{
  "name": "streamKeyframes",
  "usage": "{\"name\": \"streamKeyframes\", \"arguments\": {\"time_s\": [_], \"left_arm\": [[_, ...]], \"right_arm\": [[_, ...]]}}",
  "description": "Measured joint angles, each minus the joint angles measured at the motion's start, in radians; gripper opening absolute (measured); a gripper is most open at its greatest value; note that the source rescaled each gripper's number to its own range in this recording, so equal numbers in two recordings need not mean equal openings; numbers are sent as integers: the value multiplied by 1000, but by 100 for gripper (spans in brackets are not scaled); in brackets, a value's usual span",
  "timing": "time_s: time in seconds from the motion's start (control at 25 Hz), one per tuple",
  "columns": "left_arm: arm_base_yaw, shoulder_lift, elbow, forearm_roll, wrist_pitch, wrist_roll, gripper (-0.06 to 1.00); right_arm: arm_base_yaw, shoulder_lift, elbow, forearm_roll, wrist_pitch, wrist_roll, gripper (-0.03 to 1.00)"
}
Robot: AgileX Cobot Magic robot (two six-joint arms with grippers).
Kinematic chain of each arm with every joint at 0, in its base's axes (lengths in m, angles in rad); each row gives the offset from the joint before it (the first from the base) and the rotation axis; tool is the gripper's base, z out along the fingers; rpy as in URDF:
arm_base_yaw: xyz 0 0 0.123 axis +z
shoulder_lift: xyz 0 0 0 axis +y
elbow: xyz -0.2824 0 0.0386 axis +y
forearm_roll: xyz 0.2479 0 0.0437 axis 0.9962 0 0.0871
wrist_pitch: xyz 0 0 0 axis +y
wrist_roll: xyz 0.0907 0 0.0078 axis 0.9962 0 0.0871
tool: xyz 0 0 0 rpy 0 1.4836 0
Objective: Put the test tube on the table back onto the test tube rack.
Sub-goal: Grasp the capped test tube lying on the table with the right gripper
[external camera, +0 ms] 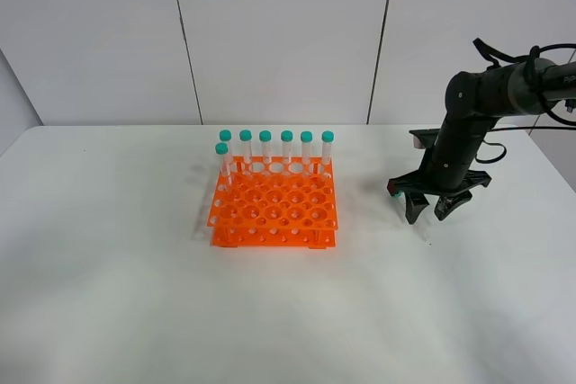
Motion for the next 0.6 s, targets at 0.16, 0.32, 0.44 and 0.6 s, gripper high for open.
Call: {"name": "streamKeyframes", "arguments": {"time_s": [0.16,0.32,0.44,0.6], "left_arm": [[0,0,0,0,0,0,100],[0,0,0,0,0,0,100],[0,0,0,0,0,0,100],[0,0,0,0,0,0,100]], "right_arm": [[0,26,-1,-1,-1,-4,63],[0,33,-1,2,-17,-11,63],[0,36,-1,2,-17,-12,63],[0,56,-2,23,-16,-18,63]]}}
